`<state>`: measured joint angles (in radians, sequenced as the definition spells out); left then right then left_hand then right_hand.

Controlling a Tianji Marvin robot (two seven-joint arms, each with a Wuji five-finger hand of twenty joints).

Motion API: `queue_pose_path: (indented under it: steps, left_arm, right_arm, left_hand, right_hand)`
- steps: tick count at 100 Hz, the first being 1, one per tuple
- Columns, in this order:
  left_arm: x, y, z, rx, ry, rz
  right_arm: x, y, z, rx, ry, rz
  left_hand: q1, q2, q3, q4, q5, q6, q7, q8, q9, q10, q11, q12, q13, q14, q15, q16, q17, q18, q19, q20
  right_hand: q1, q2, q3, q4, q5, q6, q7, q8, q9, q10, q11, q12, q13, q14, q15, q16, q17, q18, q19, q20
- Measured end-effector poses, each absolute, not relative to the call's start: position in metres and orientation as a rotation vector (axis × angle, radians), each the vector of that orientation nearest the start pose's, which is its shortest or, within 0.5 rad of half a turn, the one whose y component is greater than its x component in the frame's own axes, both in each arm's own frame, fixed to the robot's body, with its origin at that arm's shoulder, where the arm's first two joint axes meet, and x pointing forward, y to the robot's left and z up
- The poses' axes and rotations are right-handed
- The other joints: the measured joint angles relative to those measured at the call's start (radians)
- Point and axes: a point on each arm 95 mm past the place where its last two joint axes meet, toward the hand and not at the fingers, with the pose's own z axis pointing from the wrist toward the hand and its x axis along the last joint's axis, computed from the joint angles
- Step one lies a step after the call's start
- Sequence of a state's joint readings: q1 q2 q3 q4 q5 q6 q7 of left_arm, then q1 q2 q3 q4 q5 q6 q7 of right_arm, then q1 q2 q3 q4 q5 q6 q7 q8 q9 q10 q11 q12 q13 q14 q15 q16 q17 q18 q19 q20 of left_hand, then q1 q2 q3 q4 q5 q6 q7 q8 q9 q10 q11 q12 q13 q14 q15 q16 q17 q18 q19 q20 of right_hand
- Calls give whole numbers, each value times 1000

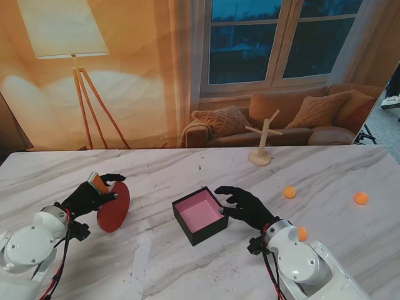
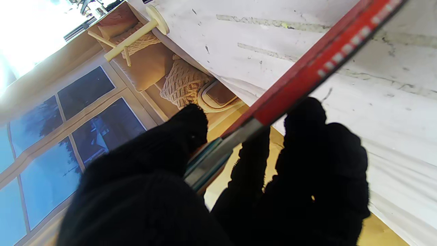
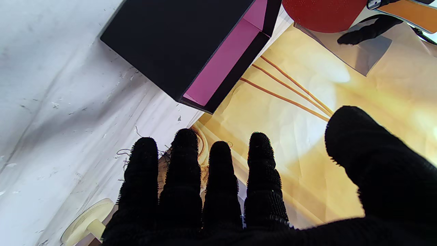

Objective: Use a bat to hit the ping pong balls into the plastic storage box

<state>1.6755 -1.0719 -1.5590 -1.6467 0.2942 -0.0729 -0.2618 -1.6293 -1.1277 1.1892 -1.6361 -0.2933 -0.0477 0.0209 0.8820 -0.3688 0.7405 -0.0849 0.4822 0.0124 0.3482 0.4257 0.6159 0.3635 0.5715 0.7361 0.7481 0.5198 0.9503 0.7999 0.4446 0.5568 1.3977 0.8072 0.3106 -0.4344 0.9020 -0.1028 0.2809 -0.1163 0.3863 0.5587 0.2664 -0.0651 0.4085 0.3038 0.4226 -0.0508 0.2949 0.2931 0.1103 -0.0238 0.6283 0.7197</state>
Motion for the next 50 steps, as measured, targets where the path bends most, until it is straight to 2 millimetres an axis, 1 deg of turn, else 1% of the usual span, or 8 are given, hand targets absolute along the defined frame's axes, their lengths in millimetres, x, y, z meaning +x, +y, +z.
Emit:
queue_pose_path:
  steps: [9,10,11,20,27,31,35,50]
  left_arm:
    - [394,105,-299,-1894,1110,-1790]
    - [394,105,-298,-1893,1110,-1791]
    - [394,105,-298,-1892,1110,-1792]
    - [395,105,-298,-1889,1110,-1792]
    - [395,106,-297,-1882,1115,-1784]
    - [395,106,-297,-1875,1122,-1773]
    - [395,106,-297,-1864,1130,-1757]
    - [396,107,-295,-1823,1168,-1694]
  right_arm:
    - [376,29,-340,-2128,-1305,-2171]
    - [376,29,-340,-2128,-1305,-2171]
    - [376,29,-340,-2128,-1305,-2171]
    - [376,29,-340,-2128,-1305,-2171]
    - [376,29,-340,-2128,-1305,-2171]
    - [376,29,-340,-2128,-1305,-2171]
    - [376,29,-340,-2128,-1305,-2171]
    - [376,29,-340,-2128,-1305,-2171]
  left_hand:
    - [31,-40,0,-5,100,38,141,86,0,1,1,100,36,-13,14,-6,32,-4,19,-16]
    - [37,-49,-1,-18,101,39,171,102,0,1,2,107,36,-14,14,-7,32,-5,20,-21]
    - [45,-57,-1,-19,113,41,183,109,-16,1,20,115,36,-16,19,-8,33,-10,21,-21]
    - [79,-102,-41,-45,113,74,365,147,-51,-1,41,108,36,-25,22,-9,34,-20,23,-32]
    - [85,-111,-54,-45,117,95,490,182,-51,3,64,97,36,-25,26,-9,34,-20,27,-34]
    - [85,-114,-54,-45,117,95,546,199,-52,3,64,155,37,-25,33,-9,38,-20,31,-34]
    - [84,-121,-65,-45,117,96,571,207,-46,3,67,206,48,-26,40,-9,48,-20,40,-35]
    - [81,-125,-109,-45,116,98,593,220,110,2,117,320,121,-43,104,-8,121,-15,99,-35]
  right_hand:
    - [0,0,0,0,0,0,0,0,0,0,0,0,0,0,0,0,0,0,0,0]
    - [0,0,0,0,0,0,0,0,0,0,0,0,0,0,0,0,0,0,0,0]
    - [0,0,0,0,0,0,0,0,0,0,0,0,0,0,0,0,0,0,0,0]
    - [0,0,0,0,0,0,0,0,0,0,0,0,0,0,0,0,0,1,0,0]
    - [0,0,0,0,0,0,0,0,0,0,0,0,0,0,0,0,0,2,0,0]
    - [0,0,0,0,0,0,0,0,0,0,0,0,0,0,0,0,0,2,0,0]
    - [0,0,0,0,0,0,0,0,0,0,0,0,0,0,0,0,0,2,0,0]
    - [0,0,0,0,0,0,0,0,0,0,0,0,0,0,0,0,0,2,0,1]
